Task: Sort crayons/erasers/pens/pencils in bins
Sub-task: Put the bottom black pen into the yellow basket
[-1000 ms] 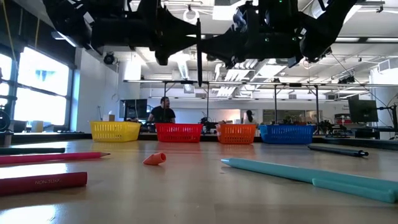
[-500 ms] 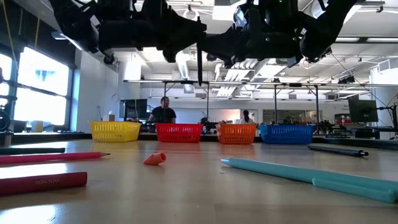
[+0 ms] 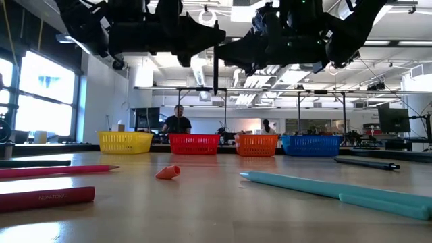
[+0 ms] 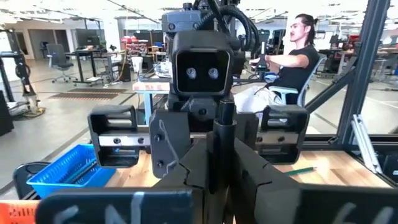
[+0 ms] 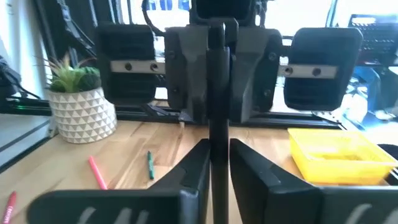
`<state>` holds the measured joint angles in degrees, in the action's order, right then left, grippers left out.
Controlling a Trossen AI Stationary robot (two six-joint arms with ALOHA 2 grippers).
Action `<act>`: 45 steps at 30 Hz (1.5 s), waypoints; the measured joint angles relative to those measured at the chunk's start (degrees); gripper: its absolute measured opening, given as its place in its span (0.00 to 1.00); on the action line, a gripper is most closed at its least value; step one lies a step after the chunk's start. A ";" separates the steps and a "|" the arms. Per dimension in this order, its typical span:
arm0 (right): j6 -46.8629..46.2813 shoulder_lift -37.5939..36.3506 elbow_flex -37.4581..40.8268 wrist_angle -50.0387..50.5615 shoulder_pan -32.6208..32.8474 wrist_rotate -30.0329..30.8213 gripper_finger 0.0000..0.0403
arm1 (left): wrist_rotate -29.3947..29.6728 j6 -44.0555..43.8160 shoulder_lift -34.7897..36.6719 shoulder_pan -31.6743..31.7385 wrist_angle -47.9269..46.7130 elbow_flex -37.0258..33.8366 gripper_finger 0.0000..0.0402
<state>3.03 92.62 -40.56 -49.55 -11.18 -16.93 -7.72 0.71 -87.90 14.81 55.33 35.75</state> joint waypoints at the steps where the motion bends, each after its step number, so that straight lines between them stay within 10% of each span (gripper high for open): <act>1: 0.01 0.00 0.00 0.51 -0.04 0.31 0.16 | 0.24 0.00 0.00 0.20 0.04 0.00 0.05; 20: -0.37 0.00 0.00 1.92 -0.09 7.89 0.51 | 10.03 7.47 12.29 3.86 -28.71 4.41 0.05; 32: 2.59 0.00 0.00 4.07 -0.07 10.69 0.26 | 17.12 5.03 15.90 12.43 -60.69 11.36 0.05; 45: 3.45 0.00 0.00 4.34 -0.07 10.55 0.03 | 21.06 3.36 14.96 23.14 -68.24 11.67 0.05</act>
<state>6.48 92.62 -40.56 -45.21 -11.25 -6.38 13.34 4.07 -72.94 37.95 -12.90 47.42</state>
